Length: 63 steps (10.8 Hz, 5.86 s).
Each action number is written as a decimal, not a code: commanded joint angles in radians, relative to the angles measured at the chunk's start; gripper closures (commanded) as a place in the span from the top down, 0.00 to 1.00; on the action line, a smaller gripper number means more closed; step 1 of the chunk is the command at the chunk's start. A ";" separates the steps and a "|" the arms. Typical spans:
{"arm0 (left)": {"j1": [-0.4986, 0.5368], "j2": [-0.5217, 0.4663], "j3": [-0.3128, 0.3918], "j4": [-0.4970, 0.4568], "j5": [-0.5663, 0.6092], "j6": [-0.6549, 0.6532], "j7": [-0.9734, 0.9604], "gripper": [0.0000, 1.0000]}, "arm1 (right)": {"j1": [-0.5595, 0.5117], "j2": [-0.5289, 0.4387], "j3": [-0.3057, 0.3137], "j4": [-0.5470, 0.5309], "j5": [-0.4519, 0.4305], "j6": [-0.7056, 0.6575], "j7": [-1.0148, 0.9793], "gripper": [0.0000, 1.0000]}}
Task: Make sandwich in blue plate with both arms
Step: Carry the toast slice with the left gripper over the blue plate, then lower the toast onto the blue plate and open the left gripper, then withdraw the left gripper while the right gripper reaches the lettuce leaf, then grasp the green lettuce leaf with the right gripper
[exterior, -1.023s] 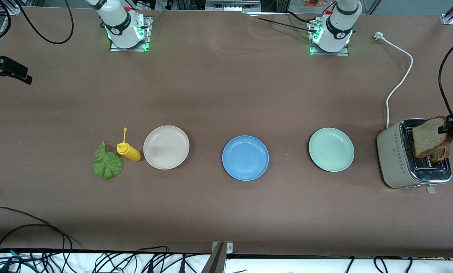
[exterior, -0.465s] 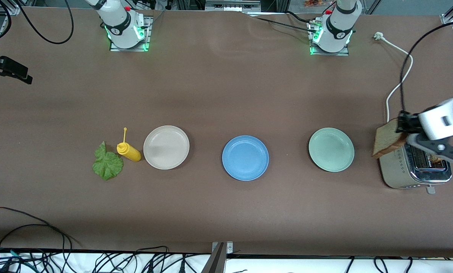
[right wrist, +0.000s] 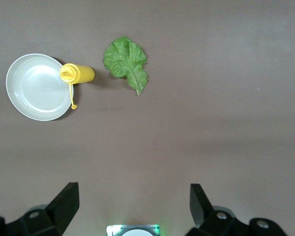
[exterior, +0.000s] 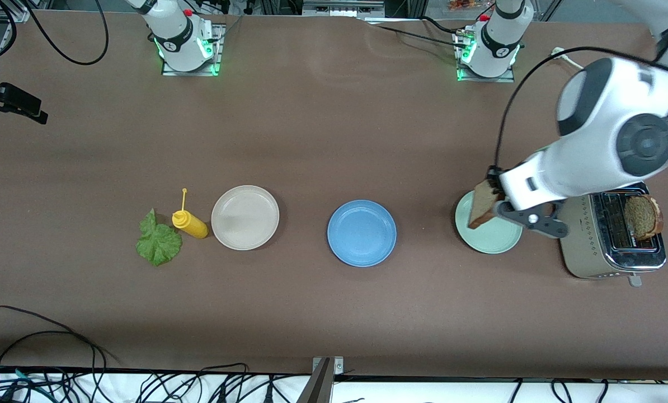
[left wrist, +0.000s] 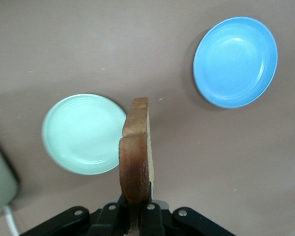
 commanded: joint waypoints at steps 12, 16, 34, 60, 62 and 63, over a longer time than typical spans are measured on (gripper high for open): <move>-0.124 0.419 0.008 0.002 -0.747 0.480 0.174 0.00 | 0.001 0.000 0.002 0.013 -0.008 -0.029 -0.005 1.00; -0.141 0.459 0.008 -0.009 -0.750 0.489 0.200 0.00 | 0.006 0.006 0.007 0.013 -0.007 -0.027 0.000 1.00; 0.057 0.157 0.029 -0.041 -0.171 0.244 0.185 1.00 | 0.024 0.443 0.019 0.012 0.073 0.457 -0.122 1.00; 0.075 -0.459 0.119 -0.317 0.009 -0.011 0.099 1.00 | 0.013 0.690 0.105 0.012 0.171 0.691 -0.262 0.00; 0.091 -0.459 0.120 -0.316 0.009 -0.011 0.101 1.00 | 0.016 0.617 0.104 0.012 0.167 0.637 -0.268 0.00; 0.091 -0.460 0.120 -0.316 0.009 -0.014 0.101 1.00 | 0.019 0.584 0.104 0.013 0.156 0.616 -0.272 0.00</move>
